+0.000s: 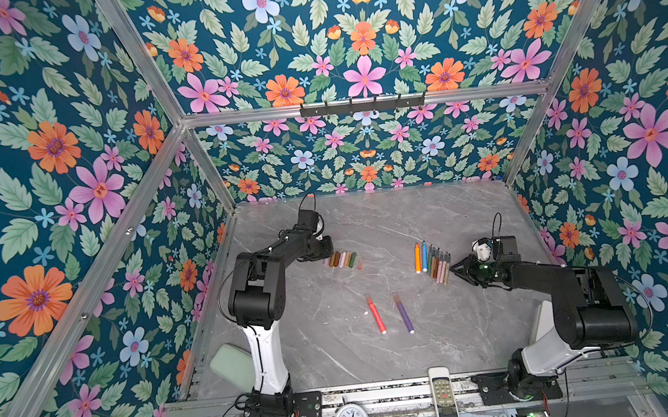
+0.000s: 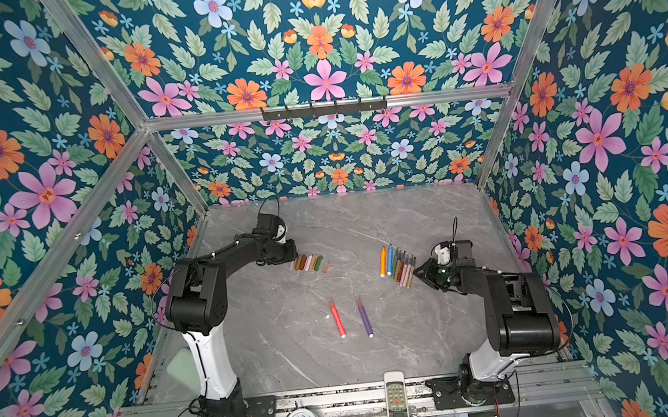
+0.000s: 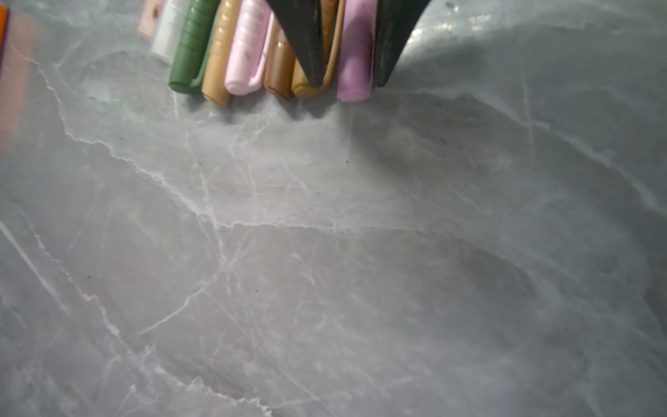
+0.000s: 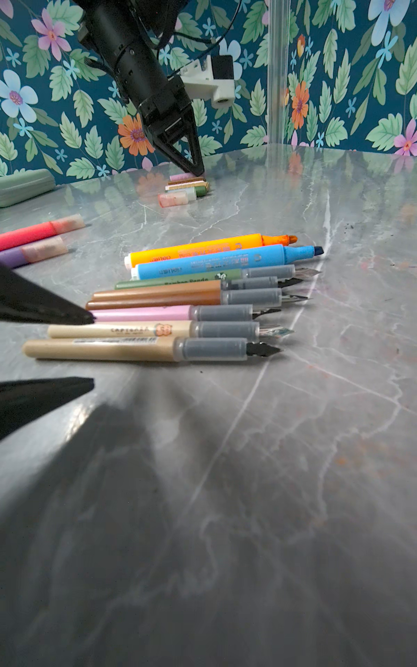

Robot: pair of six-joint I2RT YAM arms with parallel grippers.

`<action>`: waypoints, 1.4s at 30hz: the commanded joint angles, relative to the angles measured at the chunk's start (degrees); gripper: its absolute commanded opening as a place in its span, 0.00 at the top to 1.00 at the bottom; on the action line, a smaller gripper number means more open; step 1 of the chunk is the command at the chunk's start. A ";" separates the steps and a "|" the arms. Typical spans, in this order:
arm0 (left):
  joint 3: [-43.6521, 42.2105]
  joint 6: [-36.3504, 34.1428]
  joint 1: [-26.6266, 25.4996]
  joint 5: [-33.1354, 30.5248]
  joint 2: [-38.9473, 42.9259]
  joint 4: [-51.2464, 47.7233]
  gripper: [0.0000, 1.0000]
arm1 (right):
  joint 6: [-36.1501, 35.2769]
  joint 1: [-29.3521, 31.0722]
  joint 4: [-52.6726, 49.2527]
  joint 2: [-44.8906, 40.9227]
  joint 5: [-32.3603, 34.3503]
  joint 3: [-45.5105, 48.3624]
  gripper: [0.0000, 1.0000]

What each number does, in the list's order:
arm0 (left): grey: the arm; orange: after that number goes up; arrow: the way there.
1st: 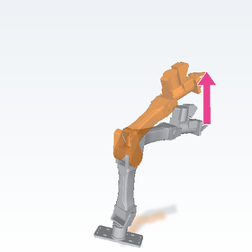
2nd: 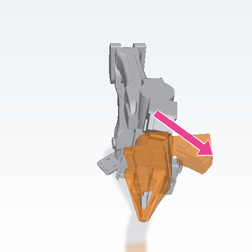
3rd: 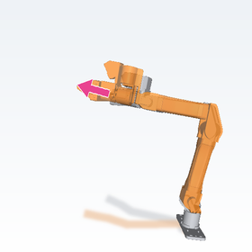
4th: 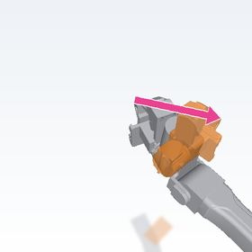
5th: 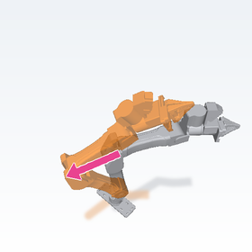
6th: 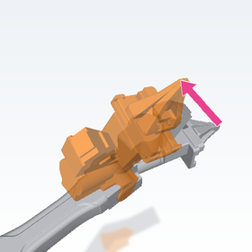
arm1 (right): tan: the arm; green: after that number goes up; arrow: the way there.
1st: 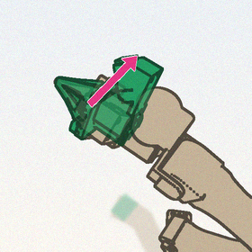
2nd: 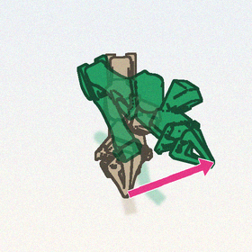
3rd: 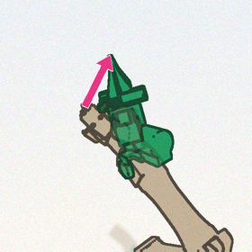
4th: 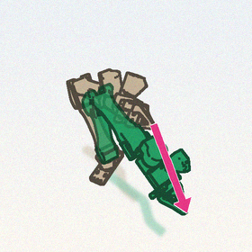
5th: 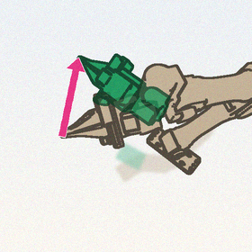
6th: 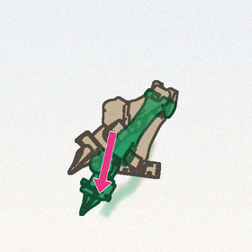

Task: Open the pen caps
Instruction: 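Open the left gripper to release the pink cap and lift away, then move the right gripper toward the purple marker while left moves back toward center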

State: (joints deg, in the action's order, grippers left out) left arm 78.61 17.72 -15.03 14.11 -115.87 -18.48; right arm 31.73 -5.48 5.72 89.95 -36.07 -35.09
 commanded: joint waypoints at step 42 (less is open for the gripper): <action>-35.26 15.09 0.04 22.36 53.09 11.90 0.70 | 10.22 43.01 -18.28 -27.97 30.12 7.85 0.72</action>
State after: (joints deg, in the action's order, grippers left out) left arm 44.62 29.50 -15.00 30.72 -65.14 -9.50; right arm 37.54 33.17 -7.03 64.36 -14.11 -27.22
